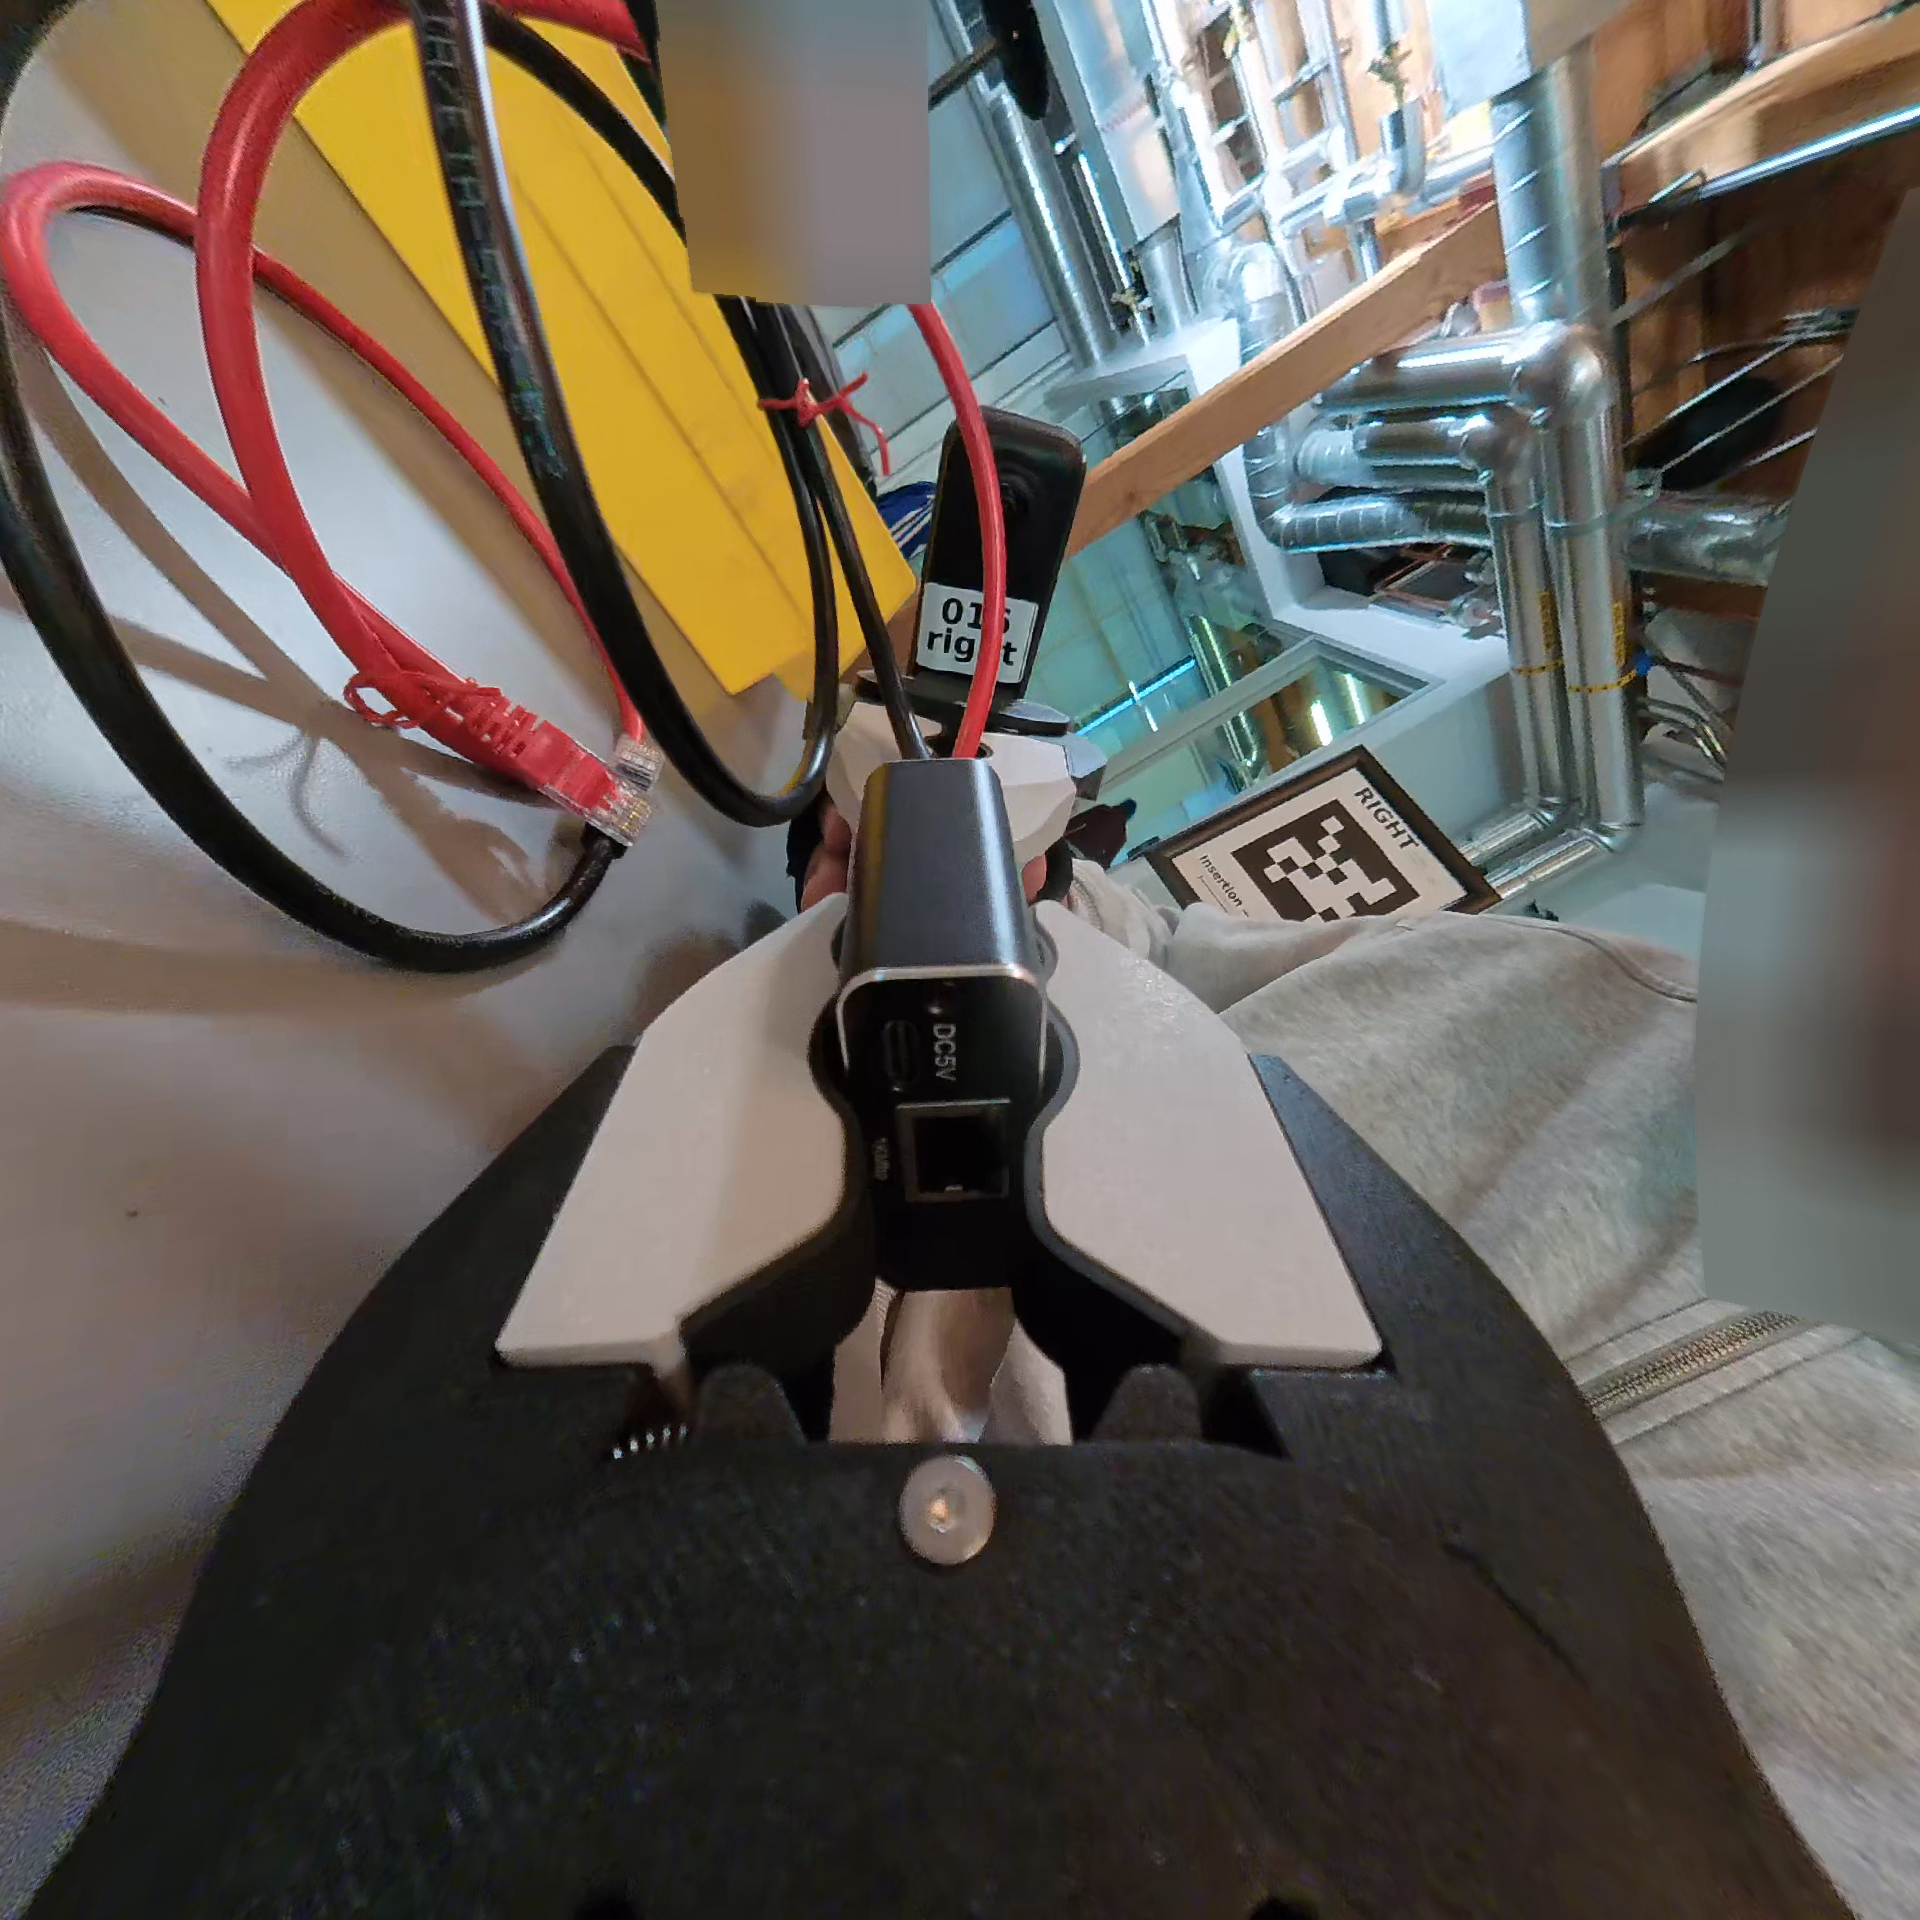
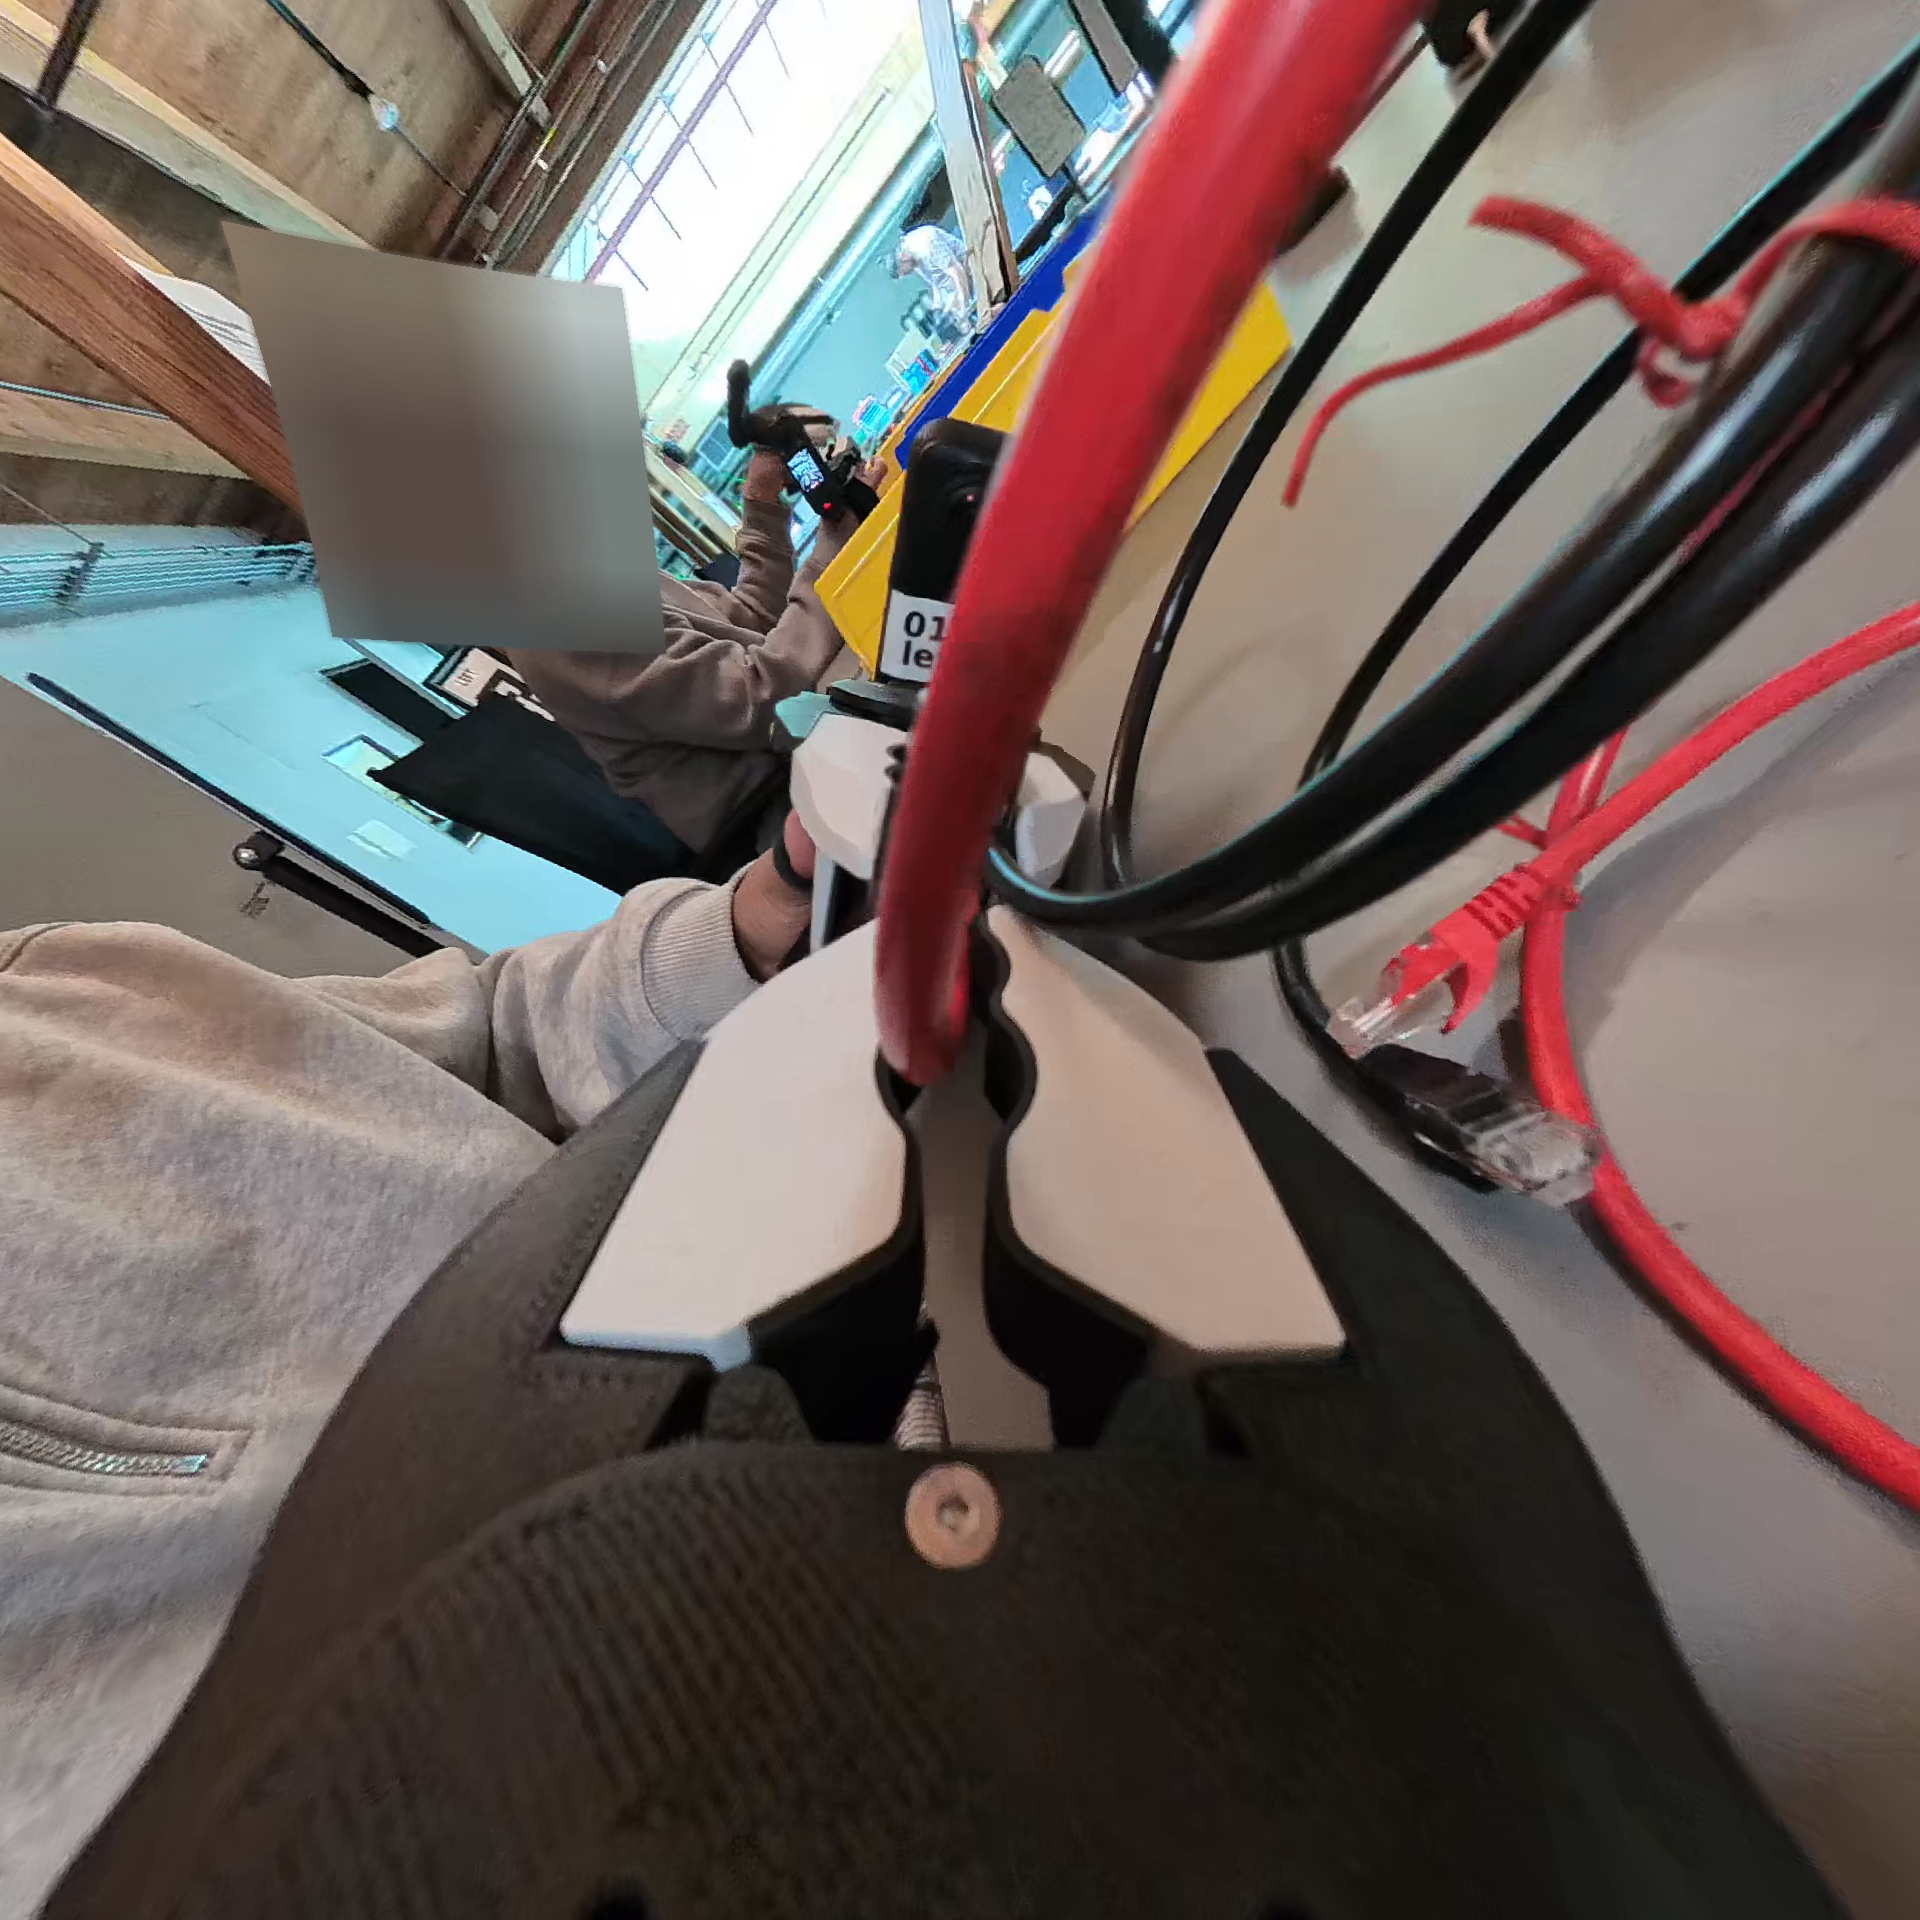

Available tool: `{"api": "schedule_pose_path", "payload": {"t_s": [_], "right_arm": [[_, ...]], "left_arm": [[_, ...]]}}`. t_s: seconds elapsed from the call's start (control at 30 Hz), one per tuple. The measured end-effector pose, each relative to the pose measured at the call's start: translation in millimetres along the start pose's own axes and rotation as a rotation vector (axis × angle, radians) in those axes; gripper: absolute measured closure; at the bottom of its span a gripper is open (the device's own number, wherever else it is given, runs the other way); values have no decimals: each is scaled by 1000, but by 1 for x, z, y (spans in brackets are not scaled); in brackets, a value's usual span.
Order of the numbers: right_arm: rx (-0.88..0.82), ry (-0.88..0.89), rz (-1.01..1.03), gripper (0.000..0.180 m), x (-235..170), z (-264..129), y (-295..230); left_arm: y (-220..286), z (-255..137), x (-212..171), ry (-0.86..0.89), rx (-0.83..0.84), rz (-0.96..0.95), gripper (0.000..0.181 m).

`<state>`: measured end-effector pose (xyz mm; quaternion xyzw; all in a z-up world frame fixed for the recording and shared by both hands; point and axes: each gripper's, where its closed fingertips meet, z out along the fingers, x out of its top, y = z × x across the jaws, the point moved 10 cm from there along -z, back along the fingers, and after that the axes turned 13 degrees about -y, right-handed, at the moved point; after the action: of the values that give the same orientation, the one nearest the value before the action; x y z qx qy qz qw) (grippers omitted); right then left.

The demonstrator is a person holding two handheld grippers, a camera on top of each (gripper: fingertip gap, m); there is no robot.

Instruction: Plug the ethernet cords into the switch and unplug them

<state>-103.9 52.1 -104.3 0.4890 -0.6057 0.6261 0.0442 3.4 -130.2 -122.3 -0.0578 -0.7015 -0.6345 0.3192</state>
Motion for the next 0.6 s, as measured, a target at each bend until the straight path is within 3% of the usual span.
{"api": "schedule_pose_path", "payload": {"t_s": [0.6], "right_arm": [[17,81,-11,174,6,-19,9]], "left_arm": [[-7,-15,2,144,-113,-87,148]]}}
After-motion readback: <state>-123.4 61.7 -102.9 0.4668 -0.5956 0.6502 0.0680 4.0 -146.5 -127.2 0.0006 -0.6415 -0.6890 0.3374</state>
